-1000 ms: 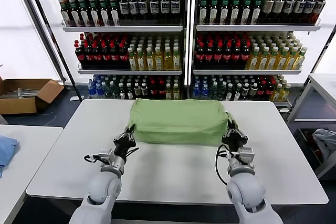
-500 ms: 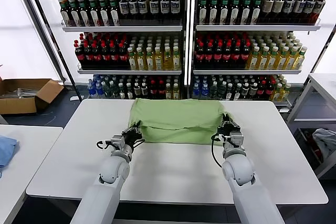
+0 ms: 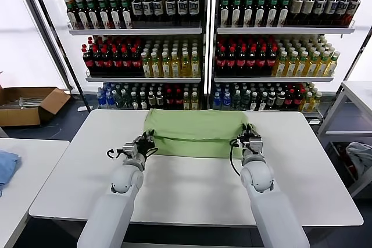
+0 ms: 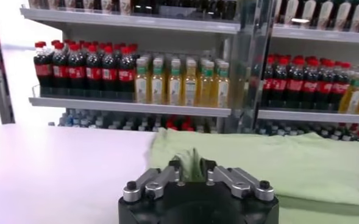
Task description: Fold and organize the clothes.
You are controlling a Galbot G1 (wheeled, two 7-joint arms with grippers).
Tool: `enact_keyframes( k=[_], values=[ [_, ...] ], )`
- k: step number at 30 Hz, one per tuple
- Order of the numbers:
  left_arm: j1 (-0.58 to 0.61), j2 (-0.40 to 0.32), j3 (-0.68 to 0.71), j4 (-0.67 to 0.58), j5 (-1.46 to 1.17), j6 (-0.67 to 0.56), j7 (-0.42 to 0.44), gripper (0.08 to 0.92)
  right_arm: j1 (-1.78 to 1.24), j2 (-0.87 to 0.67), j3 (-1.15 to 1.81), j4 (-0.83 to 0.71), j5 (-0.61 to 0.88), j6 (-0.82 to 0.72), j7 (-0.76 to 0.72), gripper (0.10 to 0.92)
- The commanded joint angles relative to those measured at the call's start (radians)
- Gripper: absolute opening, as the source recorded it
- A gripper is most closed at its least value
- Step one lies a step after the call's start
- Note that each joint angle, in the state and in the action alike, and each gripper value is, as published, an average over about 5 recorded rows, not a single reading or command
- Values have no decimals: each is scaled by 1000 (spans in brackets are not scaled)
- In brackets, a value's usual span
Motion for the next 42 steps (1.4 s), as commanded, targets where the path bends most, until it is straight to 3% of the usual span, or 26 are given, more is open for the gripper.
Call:
enact_keyframes(
  k=[1,11,16,26,42],
  values=[
    [32,8,0,-107,8,28,-21,404,18,23,2,41,157,3,46,477],
    [97,18,-12,-156,14,61,-16,690,16,23,6,73,148,-71,122,760],
    [119,14,-15,-171,17,69,-17,807,41,34,3,68,193,-93,154,819],
    [147,38,-29,-197,17,89,-9,823,-131,-71,33,247,127,-193,181,823],
    [126,29,-3,-150,58,127,-18,823,-171,-135,20,206,72,-239,162,823]
  ],
)
